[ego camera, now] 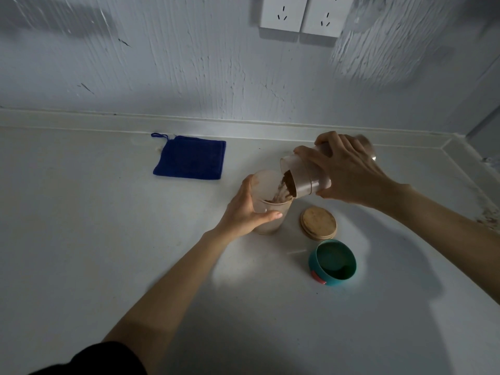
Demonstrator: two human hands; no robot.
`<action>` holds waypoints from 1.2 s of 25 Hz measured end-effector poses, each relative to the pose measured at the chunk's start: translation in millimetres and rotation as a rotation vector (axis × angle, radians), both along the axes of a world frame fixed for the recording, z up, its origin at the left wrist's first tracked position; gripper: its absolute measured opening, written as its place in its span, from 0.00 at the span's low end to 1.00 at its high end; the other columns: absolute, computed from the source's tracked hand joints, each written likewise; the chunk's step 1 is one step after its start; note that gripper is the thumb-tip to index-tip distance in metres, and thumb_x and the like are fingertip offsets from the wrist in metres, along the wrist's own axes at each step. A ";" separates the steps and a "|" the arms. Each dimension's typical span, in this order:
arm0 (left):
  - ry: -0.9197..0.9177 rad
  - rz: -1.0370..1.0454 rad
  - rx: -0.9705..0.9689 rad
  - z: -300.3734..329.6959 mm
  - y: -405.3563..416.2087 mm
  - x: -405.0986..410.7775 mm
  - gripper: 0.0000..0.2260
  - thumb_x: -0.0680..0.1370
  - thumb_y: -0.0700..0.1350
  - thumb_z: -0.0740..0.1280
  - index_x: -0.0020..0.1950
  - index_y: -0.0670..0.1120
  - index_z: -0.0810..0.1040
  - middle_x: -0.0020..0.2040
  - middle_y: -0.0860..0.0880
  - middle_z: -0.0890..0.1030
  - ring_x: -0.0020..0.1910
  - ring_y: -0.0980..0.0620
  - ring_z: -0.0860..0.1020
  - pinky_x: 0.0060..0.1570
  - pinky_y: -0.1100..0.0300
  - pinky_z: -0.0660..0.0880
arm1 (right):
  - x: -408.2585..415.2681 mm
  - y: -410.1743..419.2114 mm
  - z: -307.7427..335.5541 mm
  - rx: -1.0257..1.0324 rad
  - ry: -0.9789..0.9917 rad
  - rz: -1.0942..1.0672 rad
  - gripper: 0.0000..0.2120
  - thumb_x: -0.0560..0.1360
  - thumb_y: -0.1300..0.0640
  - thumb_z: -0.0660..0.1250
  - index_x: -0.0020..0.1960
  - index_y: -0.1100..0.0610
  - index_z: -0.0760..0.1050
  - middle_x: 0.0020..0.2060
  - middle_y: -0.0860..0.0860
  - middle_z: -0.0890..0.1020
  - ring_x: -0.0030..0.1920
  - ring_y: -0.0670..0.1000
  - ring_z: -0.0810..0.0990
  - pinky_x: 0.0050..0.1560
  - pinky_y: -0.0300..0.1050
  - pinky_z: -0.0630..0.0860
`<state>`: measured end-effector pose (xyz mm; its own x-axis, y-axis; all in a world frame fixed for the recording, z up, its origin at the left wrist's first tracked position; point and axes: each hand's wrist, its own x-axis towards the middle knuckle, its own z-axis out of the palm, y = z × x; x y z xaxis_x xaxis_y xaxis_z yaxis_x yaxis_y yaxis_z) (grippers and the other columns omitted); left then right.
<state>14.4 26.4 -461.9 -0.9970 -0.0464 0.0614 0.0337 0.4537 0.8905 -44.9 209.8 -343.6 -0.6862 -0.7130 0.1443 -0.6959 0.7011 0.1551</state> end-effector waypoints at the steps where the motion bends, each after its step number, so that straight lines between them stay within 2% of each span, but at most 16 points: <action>1: 0.004 -0.004 -0.001 0.3 0.1 0.0 0.40 0.66 0.48 0.74 0.70 0.46 0.53 0.69 0.46 0.64 0.67 0.49 0.65 0.62 0.61 0.65 | 0.0 0.1 -0.6 -0.004 0.003 0.004 0.38 0.59 0.56 0.77 0.66 0.53 0.67 0.60 0.64 0.71 0.59 0.65 0.71 0.62 0.61 0.66; 6: 0.014 -0.015 0.017 0.0 0.4 -0.4 0.40 0.66 0.47 0.74 0.70 0.46 0.54 0.67 0.46 0.66 0.65 0.50 0.67 0.60 0.62 0.66 | -0.3 0.7 -2.4 -0.018 0.052 0.039 0.38 0.55 0.58 0.79 0.63 0.54 0.69 0.56 0.65 0.74 0.55 0.67 0.74 0.56 0.64 0.71; 10: 0.022 -0.021 0.032 -1.0 -0.5 -0.5 0.39 0.66 0.48 0.75 0.69 0.47 0.55 0.66 0.47 0.67 0.64 0.51 0.67 0.60 0.60 0.68 | -1.9 -0.5 -3.0 0.006 0.109 0.057 0.39 0.53 0.56 0.80 0.62 0.54 0.69 0.54 0.65 0.76 0.52 0.66 0.76 0.53 0.63 0.73; 18: 0.006 -0.013 0.011 -0.6 -0.2 -1.0 0.40 0.66 0.48 0.74 0.70 0.46 0.54 0.68 0.46 0.65 0.67 0.49 0.66 0.64 0.57 0.68 | -4.4 -3.6 -1.5 0.035 0.154 0.092 0.40 0.53 0.57 0.79 0.61 0.51 0.67 0.55 0.63 0.76 0.54 0.66 0.76 0.54 0.64 0.73; 21: 0.007 -0.013 -0.001 0.0 0.3 -0.8 0.40 0.66 0.48 0.74 0.70 0.46 0.53 0.69 0.46 0.65 0.67 0.49 0.65 0.63 0.58 0.68 | -3.8 -3.2 -3.3 0.020 0.108 0.068 0.39 0.54 0.58 0.79 0.62 0.53 0.69 0.55 0.64 0.76 0.54 0.67 0.76 0.55 0.65 0.71; 24: 0.002 -0.015 0.004 -0.3 0.3 -1.2 0.40 0.66 0.47 0.74 0.70 0.46 0.53 0.69 0.46 0.65 0.67 0.49 0.65 0.64 0.57 0.68 | -3.0 -1.2 -5.1 -0.011 0.050 0.011 0.38 0.58 0.56 0.78 0.65 0.53 0.68 0.59 0.64 0.73 0.59 0.66 0.72 0.61 0.65 0.65; 27: 0.007 -0.010 0.012 -0.2 0.5 -1.3 0.40 0.66 0.47 0.74 0.70 0.45 0.54 0.68 0.46 0.65 0.66 0.50 0.66 0.60 0.63 0.66 | -5.1 2.8 -6.5 -0.067 -0.033 -0.095 0.40 0.61 0.53 0.76 0.68 0.49 0.62 0.63 0.60 0.68 0.64 0.63 0.66 0.66 0.62 0.60; 30: 0.026 -0.021 0.029 -1.5 0.2 -1.8 0.39 0.66 0.45 0.75 0.69 0.46 0.55 0.66 0.45 0.67 0.64 0.50 0.67 0.54 0.70 0.69 | -5.4 5.0 -12.4 -0.181 -0.153 -0.187 0.42 0.61 0.51 0.76 0.69 0.49 0.59 0.62 0.60 0.67 0.63 0.62 0.66 0.65 0.63 0.63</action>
